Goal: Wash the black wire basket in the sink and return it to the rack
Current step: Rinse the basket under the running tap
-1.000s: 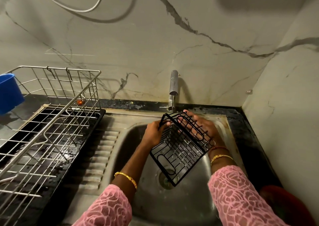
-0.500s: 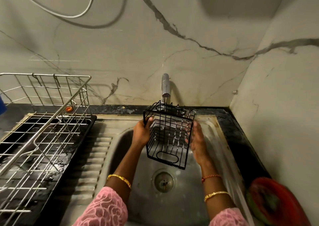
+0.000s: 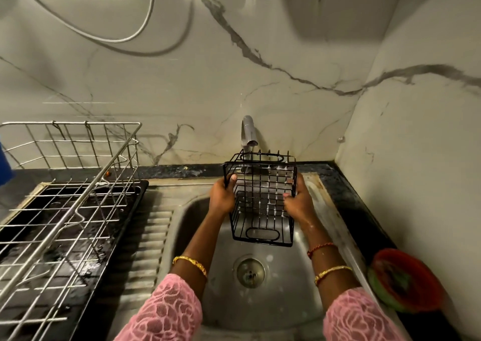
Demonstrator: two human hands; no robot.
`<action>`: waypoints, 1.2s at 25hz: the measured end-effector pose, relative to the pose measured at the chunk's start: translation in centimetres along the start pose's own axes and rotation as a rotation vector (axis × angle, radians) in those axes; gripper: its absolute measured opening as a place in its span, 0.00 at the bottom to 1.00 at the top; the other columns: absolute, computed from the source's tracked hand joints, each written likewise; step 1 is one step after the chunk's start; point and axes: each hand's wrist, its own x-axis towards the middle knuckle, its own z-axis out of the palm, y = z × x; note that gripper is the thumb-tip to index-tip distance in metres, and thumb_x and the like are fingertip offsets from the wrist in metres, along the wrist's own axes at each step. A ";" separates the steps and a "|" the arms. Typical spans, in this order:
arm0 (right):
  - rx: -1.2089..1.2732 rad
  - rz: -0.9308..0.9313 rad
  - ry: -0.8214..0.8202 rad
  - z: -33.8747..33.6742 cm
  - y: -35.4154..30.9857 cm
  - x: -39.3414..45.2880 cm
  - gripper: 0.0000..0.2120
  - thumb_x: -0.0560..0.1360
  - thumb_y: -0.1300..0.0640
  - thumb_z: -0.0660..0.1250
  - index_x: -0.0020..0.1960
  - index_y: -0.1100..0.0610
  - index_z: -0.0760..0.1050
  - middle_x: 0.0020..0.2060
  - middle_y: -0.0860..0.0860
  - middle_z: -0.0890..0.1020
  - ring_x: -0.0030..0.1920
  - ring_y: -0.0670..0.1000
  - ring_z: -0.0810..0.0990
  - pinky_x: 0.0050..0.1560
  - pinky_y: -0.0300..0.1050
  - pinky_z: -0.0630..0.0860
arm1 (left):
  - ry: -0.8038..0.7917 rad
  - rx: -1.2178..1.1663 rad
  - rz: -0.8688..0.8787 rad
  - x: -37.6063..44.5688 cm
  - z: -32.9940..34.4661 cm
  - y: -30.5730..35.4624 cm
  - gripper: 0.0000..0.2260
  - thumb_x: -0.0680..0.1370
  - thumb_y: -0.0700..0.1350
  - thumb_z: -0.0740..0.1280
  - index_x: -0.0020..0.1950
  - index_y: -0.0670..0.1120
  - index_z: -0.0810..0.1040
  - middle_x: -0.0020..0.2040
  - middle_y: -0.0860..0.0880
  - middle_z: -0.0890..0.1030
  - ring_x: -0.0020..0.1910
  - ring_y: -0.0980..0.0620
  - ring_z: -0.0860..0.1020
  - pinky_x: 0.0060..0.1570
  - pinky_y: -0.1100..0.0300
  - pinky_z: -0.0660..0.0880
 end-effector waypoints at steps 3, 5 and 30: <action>0.039 0.057 0.018 -0.8 -0.4 0.1 0.40 0.73 0.75 0.58 0.75 0.43 0.52 0.71 0.56 0.66 0.28 0.45 0.71 0.22 0.33 0.69 | -0.090 -0.062 -0.013 0.4 0.2 0.5 0.18 0.82 0.50 0.58 0.64 0.40 0.73 0.54 0.43 0.78 0.54 0.48 0.75 0.57 0.47 0.74; 0.037 0.078 0.015 -1.1 -0.6 0.1 0.40 0.74 0.75 0.58 0.75 0.42 0.52 0.72 0.56 0.64 0.28 0.44 0.71 0.21 0.31 0.68 | -0.157 -0.129 -0.052 0.8 0.4 0.6 0.18 0.81 0.49 0.58 0.67 0.39 0.71 0.60 0.40 0.76 0.60 0.44 0.74 0.61 0.48 0.73; 0.023 0.088 0.101 -2.4 0.2 2.2 0.38 0.73 0.73 0.59 0.73 0.41 0.57 0.71 0.54 0.66 0.30 0.44 0.73 0.26 0.36 0.73 | -0.310 -0.200 -0.267 4.1 2.3 2.1 0.09 0.82 0.40 0.59 0.60 0.46 0.74 0.46 0.44 0.74 0.48 0.45 0.74 0.49 0.50 0.75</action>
